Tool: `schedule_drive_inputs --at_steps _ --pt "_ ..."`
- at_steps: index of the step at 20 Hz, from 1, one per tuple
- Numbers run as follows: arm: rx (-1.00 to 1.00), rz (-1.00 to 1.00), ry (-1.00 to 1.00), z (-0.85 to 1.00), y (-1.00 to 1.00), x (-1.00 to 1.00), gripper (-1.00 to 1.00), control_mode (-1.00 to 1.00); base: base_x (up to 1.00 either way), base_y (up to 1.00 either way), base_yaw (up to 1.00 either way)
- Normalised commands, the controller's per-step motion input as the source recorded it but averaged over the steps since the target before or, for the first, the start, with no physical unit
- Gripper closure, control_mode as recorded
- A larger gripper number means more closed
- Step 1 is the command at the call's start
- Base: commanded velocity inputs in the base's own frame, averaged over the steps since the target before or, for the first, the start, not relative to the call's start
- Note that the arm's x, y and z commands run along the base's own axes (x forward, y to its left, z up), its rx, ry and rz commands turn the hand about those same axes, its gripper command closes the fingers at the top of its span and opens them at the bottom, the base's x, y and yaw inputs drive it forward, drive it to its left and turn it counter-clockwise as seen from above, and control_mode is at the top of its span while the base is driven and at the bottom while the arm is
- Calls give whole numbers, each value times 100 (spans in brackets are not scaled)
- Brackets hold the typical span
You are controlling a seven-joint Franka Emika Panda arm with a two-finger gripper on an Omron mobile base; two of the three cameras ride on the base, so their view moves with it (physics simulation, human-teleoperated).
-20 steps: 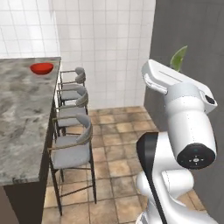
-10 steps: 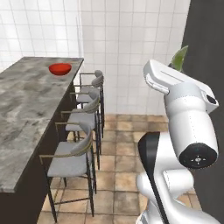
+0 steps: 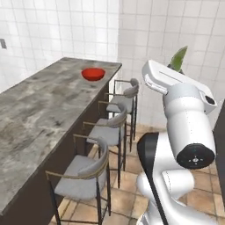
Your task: There is a bowl on the dining counter. Grab a lemon wedge from the fridge and place it in the bowl. Then get the liquor bottle and glass cup from the cabinet and place them next to the bowl.
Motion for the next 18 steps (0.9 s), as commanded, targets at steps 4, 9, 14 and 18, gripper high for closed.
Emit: schedule_drive_inputs --at_steps 4,9,14,18 --pt "0 0 0 0 0 0 100 100 71 -48 45" --pt "0 0 0 0 0 0 100 100 62 -51 45" --pt "0 0 0 0 0 0 100 100 56 -55 43" --pt "0 0 0 0 0 0 100 100 49 -60 40"
